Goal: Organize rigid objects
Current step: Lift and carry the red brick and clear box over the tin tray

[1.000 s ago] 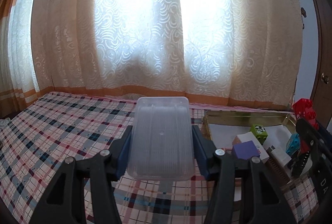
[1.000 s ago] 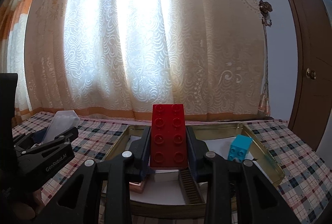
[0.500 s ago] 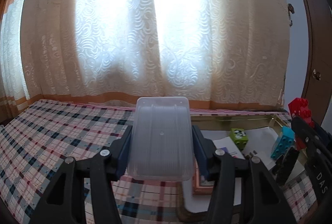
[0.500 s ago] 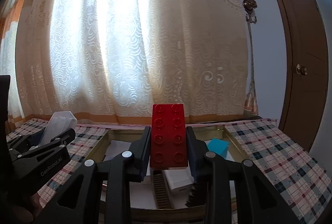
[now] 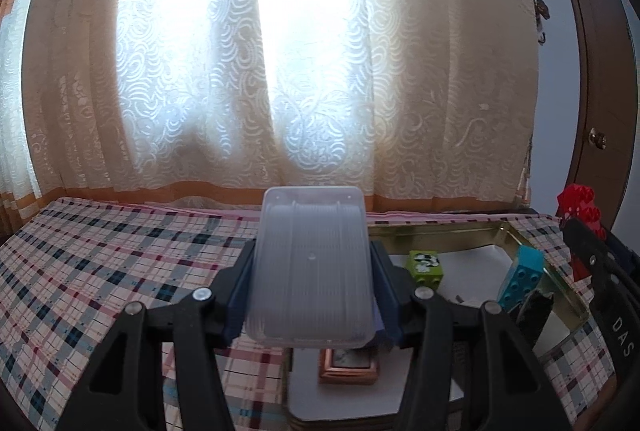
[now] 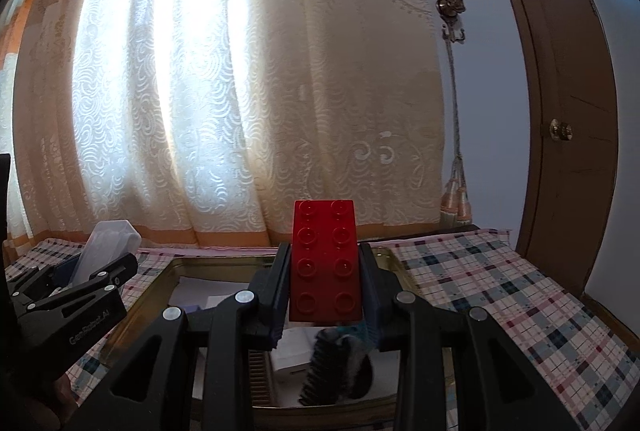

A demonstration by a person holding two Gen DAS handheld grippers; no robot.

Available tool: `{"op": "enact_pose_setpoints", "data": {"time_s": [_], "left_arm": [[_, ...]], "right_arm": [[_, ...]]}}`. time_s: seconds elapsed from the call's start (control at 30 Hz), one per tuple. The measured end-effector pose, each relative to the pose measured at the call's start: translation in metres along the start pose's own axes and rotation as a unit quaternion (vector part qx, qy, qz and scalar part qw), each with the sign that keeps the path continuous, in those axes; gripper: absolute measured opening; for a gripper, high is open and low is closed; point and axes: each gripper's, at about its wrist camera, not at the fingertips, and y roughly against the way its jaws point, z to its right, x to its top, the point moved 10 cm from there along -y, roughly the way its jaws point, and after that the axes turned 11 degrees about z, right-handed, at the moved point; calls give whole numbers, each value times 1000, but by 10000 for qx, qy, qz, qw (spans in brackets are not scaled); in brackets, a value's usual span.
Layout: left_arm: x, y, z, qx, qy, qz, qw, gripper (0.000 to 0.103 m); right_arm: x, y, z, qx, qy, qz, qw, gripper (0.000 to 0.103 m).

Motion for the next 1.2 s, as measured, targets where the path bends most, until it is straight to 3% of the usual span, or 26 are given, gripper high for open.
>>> {"op": "enact_pose_setpoints", "data": {"time_s": [0.57,0.83,1.2], "left_arm": [[-8,-9,48,-398,-228,-118,9989,54],[-16,-18,60,-481,-226,-306,9981,54],[-21,-28,59,-548,-142,-455,9974,54]], "right_arm": [[-3,-4,65,-536,-152,-151,9983,34],[-11,-8,46,-449,225,-231,9985,34],[-20,-35,26,-312,183,-493,9981,34]]}}
